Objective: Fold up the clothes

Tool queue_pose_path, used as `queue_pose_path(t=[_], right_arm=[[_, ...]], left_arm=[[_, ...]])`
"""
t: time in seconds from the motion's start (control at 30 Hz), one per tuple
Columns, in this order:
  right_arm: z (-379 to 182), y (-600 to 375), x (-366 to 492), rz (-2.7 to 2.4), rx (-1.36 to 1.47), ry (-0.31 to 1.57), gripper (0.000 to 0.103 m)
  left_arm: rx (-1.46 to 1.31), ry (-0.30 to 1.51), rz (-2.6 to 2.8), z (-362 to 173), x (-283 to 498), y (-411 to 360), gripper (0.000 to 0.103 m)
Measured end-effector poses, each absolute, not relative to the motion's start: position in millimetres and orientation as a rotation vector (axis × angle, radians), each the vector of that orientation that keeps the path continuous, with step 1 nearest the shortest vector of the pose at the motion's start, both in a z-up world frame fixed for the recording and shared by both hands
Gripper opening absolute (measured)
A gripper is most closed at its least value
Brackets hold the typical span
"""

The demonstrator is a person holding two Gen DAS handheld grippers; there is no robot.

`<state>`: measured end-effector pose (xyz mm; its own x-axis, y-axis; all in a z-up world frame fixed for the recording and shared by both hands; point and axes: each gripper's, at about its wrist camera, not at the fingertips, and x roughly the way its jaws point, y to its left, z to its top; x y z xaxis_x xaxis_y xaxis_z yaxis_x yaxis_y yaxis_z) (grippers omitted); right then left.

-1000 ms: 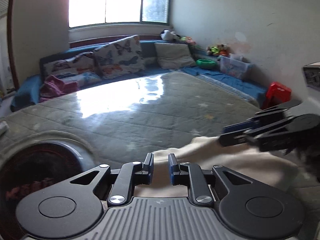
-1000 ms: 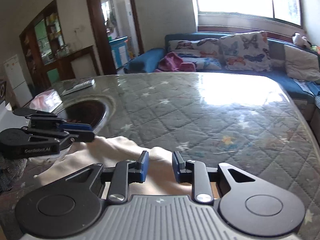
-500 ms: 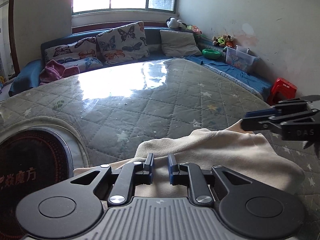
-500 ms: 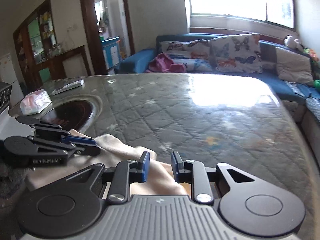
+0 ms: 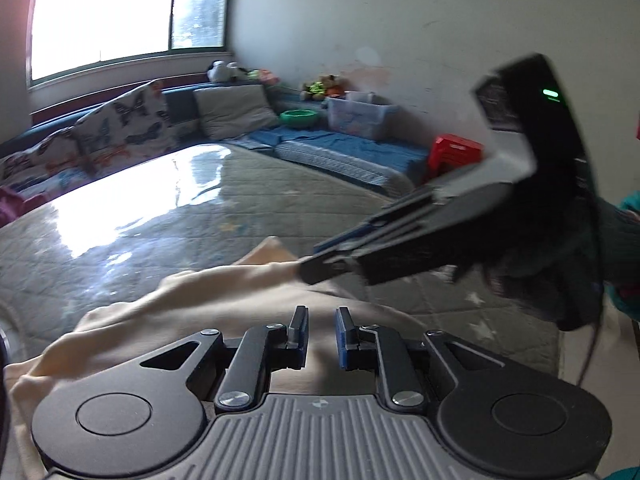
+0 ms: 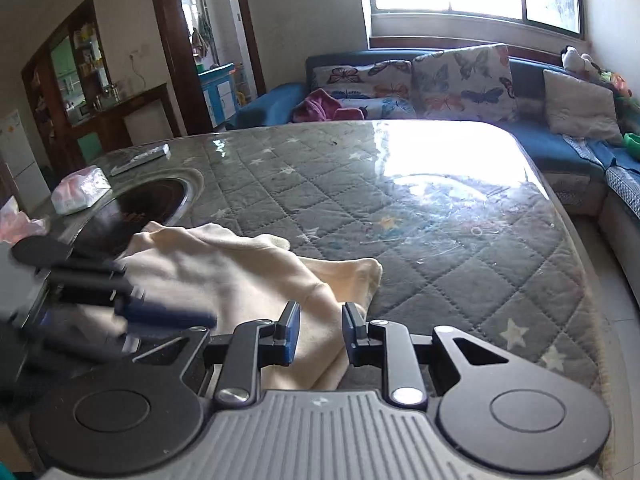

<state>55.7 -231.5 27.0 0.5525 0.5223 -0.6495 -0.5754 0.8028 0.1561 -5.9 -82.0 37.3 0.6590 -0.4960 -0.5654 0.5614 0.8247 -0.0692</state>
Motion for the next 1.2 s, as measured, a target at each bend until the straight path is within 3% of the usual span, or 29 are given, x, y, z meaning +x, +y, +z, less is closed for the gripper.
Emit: queue_pose_path(t=[0.53,1.2], right_arm=[[16.5,-218.5,69.2,0.687,-0.165,0.733,0.017],[30.4,-186.8,48.3,0.716,-0.175,0.65,0.017]], left_arm=[[0.143,0.592,-0.668,20.9,-20.6,-100.8,0.016],[-0.111,0.624,-0.208,27.7,-51.4,28.7,0.016]])
